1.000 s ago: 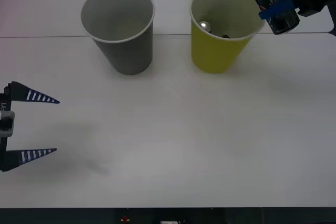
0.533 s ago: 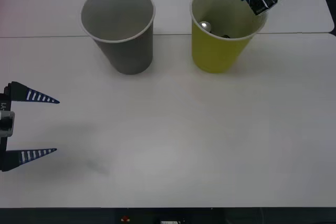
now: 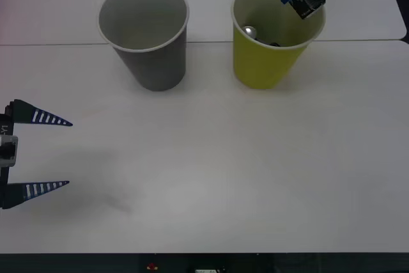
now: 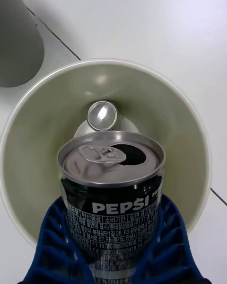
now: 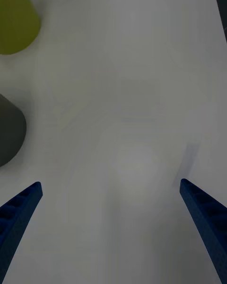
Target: Put the can into the green bin and the plastic bottle into the gray bin
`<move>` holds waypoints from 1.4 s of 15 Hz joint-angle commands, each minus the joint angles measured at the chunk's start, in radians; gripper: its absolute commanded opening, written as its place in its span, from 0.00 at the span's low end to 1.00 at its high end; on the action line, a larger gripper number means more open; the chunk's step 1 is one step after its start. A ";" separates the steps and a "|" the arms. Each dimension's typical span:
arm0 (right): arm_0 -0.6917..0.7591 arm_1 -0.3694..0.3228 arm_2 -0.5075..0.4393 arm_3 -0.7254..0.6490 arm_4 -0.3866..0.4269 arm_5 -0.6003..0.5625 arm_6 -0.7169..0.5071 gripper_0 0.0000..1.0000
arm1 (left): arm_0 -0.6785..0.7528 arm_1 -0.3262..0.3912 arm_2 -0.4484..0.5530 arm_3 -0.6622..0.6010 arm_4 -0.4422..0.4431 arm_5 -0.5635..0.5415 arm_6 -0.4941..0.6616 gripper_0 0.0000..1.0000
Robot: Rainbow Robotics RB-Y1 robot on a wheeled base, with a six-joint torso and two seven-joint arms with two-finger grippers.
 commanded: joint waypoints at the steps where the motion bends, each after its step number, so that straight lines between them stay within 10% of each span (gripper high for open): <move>1: 0.001 0.002 0.000 0.000 0.006 0.000 0.061 0.72 | 0.000 0.000 0.000 0.000 0.000 0.000 0.000 1.00; 2: 0.001 0.001 0.000 0.000 0.006 0.000 0.088 1.00 | 0.000 0.000 0.000 0.000 0.000 0.000 0.000 1.00; 10: 0.008 -0.064 -0.015 -0.012 -0.132 0.032 0.088 1.00 | 0.000 0.000 0.000 0.000 0.000 0.000 0.000 1.00; 21: 0.527 -0.269 -0.442 -0.408 -0.602 0.049 0.475 1.00 | 0.000 0.000 0.000 0.000 0.000 0.000 0.000 1.00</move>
